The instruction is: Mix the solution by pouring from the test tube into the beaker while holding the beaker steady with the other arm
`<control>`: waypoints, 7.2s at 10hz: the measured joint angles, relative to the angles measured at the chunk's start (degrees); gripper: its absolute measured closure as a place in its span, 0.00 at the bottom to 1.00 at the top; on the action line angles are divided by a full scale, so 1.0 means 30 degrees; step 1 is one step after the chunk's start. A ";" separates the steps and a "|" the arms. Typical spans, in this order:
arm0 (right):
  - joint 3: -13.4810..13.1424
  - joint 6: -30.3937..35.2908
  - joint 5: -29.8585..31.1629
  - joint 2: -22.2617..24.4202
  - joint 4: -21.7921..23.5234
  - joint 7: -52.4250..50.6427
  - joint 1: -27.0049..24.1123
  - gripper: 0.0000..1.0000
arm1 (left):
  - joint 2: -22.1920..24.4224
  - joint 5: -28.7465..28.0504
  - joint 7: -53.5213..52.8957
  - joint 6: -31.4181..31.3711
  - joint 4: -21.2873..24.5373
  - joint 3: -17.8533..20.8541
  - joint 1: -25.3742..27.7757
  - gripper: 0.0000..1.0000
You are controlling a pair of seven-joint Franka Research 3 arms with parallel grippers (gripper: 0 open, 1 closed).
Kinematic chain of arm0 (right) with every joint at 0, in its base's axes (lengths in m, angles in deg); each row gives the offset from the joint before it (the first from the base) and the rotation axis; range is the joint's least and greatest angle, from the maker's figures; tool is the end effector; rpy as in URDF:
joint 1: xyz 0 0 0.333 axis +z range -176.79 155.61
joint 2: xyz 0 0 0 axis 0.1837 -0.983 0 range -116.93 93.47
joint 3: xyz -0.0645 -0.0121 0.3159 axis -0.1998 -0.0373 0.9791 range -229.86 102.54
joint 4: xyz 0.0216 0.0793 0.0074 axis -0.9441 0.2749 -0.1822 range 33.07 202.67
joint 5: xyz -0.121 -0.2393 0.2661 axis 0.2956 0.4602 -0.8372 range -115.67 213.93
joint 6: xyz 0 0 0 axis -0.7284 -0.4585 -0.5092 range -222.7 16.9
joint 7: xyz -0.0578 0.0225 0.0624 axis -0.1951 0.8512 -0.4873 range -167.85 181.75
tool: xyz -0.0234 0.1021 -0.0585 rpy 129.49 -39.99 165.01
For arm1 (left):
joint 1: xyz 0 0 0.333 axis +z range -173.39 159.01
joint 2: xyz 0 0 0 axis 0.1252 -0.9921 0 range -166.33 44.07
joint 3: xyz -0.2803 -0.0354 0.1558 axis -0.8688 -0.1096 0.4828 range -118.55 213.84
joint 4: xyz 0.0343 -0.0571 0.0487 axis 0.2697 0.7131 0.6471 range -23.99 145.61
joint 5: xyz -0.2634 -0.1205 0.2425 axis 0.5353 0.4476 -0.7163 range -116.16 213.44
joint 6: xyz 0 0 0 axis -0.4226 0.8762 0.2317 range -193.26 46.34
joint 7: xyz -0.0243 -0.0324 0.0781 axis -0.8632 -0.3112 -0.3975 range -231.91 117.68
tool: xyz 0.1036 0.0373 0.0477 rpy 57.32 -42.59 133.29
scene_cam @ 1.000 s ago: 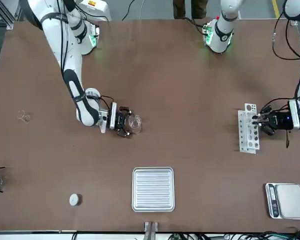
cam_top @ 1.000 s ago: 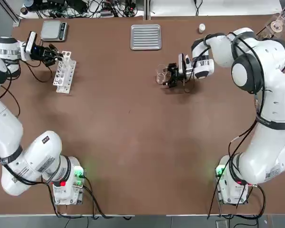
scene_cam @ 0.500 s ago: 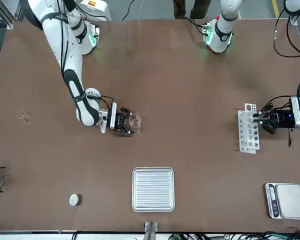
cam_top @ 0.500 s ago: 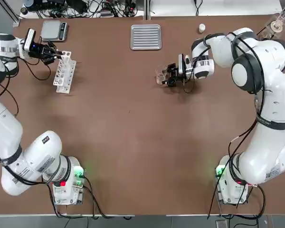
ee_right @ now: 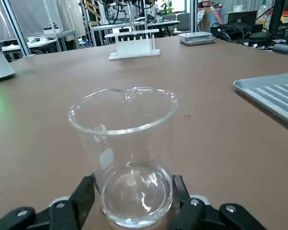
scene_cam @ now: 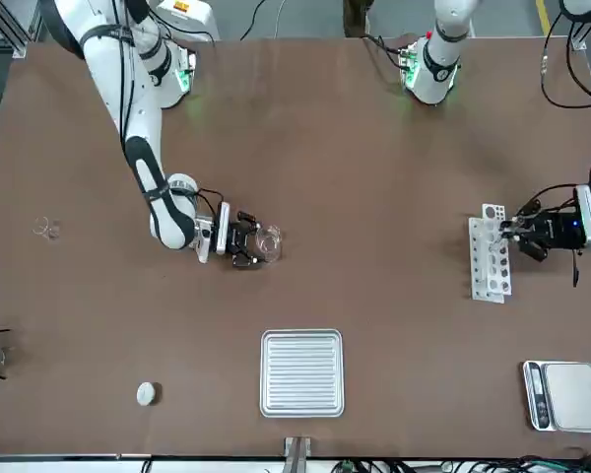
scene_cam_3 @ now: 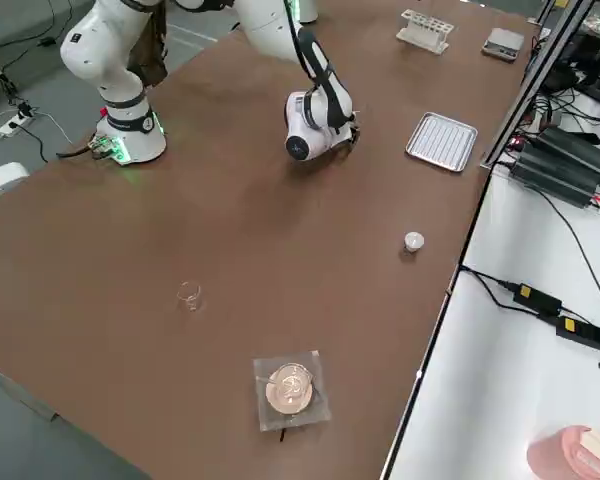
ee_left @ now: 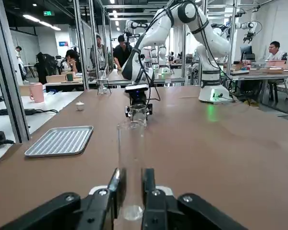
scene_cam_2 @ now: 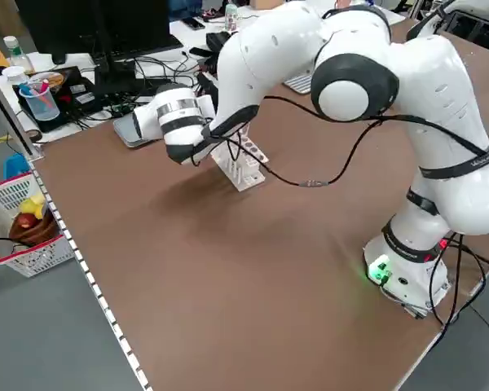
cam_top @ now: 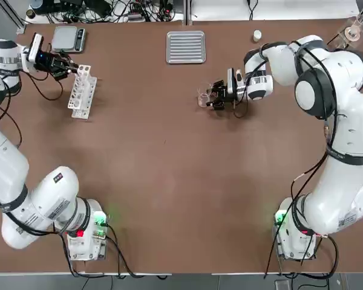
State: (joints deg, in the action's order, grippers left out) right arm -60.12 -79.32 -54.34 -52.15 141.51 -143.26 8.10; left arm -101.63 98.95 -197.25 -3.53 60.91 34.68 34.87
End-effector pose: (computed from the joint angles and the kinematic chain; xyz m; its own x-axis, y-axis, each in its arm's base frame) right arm 0.5062 0.2670 0.1067 0.1081 0.3507 0.9302 0.9922 -0.0959 -0.0791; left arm 0.5568 0.2099 0.2608 -0.0635 -0.1758 0.9824 -0.9934 0.1050 -0.0455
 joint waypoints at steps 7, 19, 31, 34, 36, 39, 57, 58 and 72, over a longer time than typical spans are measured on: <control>0.0006 -0.0118 0.0000 -0.0001 0.0000 -0.0002 0.0001 0.28 | 0.1297 0.0002 0.0690 -0.0009 0.0249 -0.0059 0.0000 0.78; 0.0004 -0.0186 -0.0001 -0.0001 -0.0005 -0.0003 0.0002 0.28 | 0.3980 -0.0079 0.6599 -0.7091 0.1083 -0.0274 -0.7850 0.78; -0.0020 -0.0207 -0.0001 0.0000 -0.0014 -0.0004 -0.0005 0.28 | 0.5186 0.0535 1.5465 -1.6304 0.2272 -0.0211 -1.7102 0.78; -0.0029 -0.0210 -0.0001 0.0000 -0.0016 -0.0004 -0.0006 0.28 | 0.5168 -0.0551 1.8525 -1.8791 0.2262 0.0583 -2.0273 0.78; -0.0042 -0.0210 -0.0001 -0.0001 -0.0017 -0.0004 -0.0010 0.29 | 0.4981 -0.1176 1.9815 -1.8976 0.2061 0.2660 -2.2900 0.78; -0.0041 -0.0211 -0.0001 -0.0001 -0.0018 -0.0005 -0.0011 0.29 | 0.4157 -0.1660 2.0756 -1.9007 0.1369 0.7615 -2.8265 0.78; -0.0047 -0.0211 -0.0001 -0.0001 -0.0027 -0.0005 -0.0012 0.28 | -0.1437 -0.6216 2.7398 -1.9146 -0.3606 1.3142 -3.5657 0.78; -0.0047 -0.0211 -0.0001 -0.0001 -0.0028 -0.0005 -0.0012 0.28 | -0.1469 -0.6372 2.7748 -1.9146 -0.3648 1.3159 -3.5658 0.78; -0.0047 -0.0219 -0.0001 0.0000 -0.0028 -0.0005 -0.0012 0.28 | -0.1959 -1.1010 2.9247 -1.9135 -0.3773 1.3182 -3.6825 0.78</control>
State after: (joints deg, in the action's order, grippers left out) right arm -60.26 -79.98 -54.34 -52.16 141.43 -143.28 8.06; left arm -107.51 65.92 -109.51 -60.94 49.59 74.22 -75.60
